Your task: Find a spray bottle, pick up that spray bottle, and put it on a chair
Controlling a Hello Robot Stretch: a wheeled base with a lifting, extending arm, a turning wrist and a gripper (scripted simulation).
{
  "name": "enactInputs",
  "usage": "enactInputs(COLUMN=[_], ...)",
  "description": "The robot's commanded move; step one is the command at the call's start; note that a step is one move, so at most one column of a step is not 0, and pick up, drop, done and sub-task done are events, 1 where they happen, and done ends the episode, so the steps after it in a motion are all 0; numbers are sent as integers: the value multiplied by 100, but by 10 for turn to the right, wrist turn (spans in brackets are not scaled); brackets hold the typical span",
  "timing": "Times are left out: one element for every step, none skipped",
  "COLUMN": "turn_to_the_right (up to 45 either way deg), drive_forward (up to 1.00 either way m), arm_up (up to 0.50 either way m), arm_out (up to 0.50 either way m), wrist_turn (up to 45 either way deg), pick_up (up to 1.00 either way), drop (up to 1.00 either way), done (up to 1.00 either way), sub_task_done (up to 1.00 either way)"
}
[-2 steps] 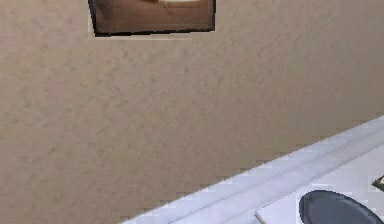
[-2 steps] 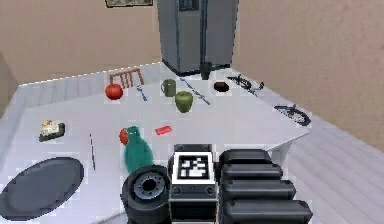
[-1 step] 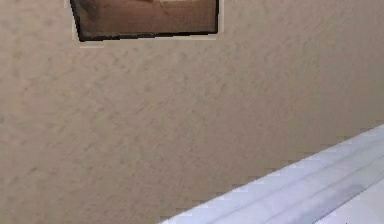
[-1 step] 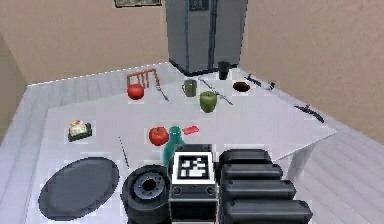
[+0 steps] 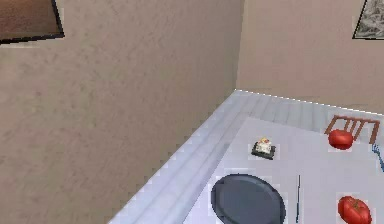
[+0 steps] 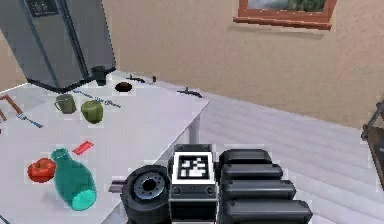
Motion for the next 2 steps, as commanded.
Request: enactInputs(turn_to_the_right=[30,0], drive_forward=[0,5], arm_up=[0,0], arm_out=[0,0], wrist_turn=[0,0], pick_up=[0,0], drop=[0,0], done=[0,0], sub_task_done=[0,0])
